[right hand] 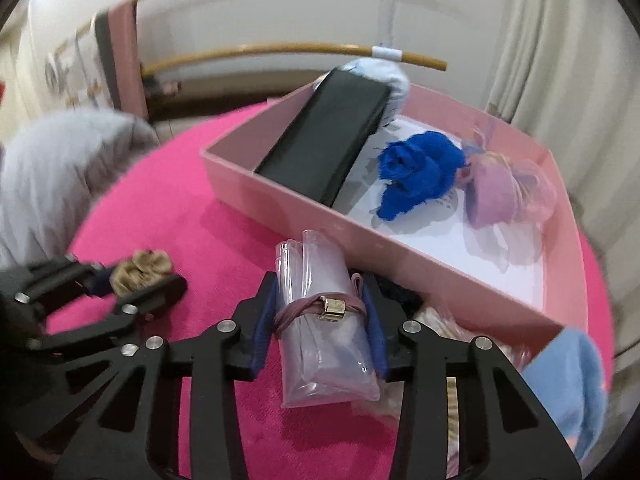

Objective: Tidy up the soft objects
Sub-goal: 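Carry the scrunchie and clear pouch into the pink box, open both grippers, then withdraw both tools from the box back over the table, then grasp the dark navy knitted pad with the left gripper while the right grasps the blue pig-face hat, then carry the knitted pad and pig-face hat into the pink box, open both grippers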

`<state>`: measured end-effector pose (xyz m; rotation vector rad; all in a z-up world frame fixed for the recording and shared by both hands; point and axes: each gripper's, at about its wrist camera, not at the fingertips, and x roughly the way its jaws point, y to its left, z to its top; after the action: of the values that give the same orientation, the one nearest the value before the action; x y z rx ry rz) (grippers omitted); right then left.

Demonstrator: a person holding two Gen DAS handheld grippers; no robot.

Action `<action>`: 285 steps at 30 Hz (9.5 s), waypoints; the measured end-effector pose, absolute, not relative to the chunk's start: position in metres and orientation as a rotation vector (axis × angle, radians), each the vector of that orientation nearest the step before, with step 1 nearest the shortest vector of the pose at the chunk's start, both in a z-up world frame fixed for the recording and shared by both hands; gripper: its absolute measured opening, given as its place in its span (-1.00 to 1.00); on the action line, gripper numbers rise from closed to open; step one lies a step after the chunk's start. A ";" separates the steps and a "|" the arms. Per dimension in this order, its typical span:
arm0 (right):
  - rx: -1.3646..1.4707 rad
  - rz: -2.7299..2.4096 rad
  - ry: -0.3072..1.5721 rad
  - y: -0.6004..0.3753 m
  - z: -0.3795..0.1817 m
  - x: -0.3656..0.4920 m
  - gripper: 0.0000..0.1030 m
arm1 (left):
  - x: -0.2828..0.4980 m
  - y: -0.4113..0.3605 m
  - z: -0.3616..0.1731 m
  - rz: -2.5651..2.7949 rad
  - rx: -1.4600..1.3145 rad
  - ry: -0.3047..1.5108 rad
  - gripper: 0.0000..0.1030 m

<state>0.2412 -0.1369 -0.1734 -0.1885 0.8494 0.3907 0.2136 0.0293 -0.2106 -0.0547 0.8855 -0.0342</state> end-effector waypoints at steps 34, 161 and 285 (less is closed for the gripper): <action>-0.026 0.223 0.655 -0.212 -0.060 0.206 -0.29 | 0.210 -0.017 -0.085 -0.190 0.001 0.672 -0.63; 0.063 -0.047 0.478 -0.250 -0.032 -0.006 1.00 | -0.041 0.013 -0.036 -0.076 -0.008 0.502 1.00; 0.059 0.144 0.705 -0.252 -0.034 0.313 -0.39 | 0.275 -0.053 -0.033 -0.205 -0.004 0.650 -0.76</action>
<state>0.3130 -0.2522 -0.0344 0.0587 0.7046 0.1444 0.2753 -0.0527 -0.0328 -0.0045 0.6503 -0.2051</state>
